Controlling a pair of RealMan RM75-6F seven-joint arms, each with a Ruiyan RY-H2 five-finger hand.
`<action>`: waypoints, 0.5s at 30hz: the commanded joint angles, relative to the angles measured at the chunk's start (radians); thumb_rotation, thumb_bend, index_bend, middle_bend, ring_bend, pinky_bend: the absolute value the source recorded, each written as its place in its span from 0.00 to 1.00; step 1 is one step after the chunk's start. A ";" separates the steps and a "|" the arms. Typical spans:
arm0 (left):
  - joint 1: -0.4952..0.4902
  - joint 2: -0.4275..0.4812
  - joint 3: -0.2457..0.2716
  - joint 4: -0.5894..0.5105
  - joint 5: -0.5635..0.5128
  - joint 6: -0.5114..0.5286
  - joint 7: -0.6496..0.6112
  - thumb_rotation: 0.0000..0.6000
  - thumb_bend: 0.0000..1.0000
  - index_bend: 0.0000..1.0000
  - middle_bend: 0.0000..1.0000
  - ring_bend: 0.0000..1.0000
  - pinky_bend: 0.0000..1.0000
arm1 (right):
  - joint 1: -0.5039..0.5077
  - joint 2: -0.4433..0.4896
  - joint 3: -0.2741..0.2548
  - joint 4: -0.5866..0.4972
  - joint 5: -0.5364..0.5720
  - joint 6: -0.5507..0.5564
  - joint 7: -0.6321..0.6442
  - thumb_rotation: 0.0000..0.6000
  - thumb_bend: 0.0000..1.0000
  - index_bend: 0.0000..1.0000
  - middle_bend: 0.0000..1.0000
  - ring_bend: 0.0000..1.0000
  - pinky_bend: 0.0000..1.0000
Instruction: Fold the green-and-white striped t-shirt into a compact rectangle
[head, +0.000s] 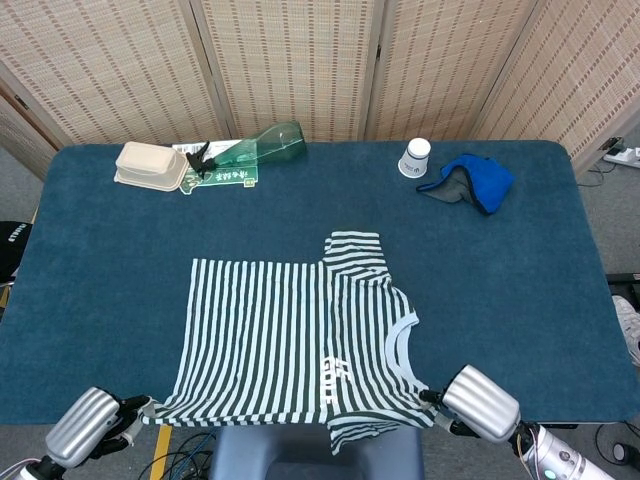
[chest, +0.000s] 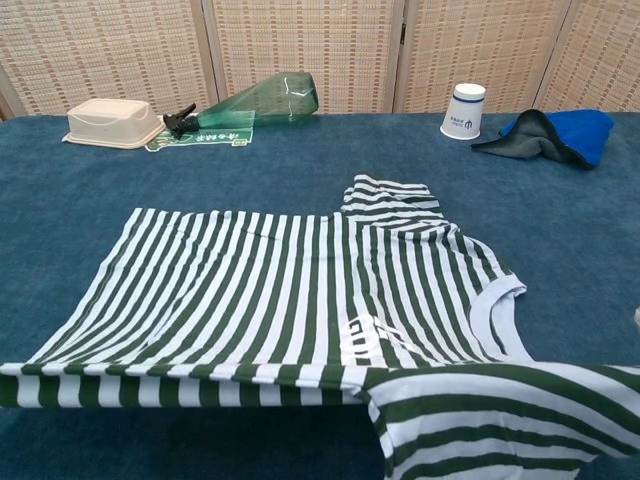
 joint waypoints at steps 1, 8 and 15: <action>-0.028 -0.007 -0.032 0.001 -0.027 -0.043 0.003 1.00 0.68 0.59 1.00 0.95 1.00 | 0.000 -0.014 0.023 -0.005 0.024 -0.018 -0.018 1.00 0.62 0.72 0.98 1.00 1.00; -0.121 -0.018 -0.118 -0.004 -0.112 -0.189 0.030 1.00 0.68 0.58 1.00 0.95 1.00 | 0.006 -0.078 0.100 0.006 0.113 -0.069 -0.069 1.00 0.62 0.72 0.98 1.00 1.00; -0.219 -0.059 -0.226 0.024 -0.229 -0.345 0.149 1.00 0.68 0.58 1.00 0.95 1.00 | 0.039 -0.150 0.175 0.047 0.214 -0.155 -0.098 1.00 0.62 0.72 0.98 1.00 1.00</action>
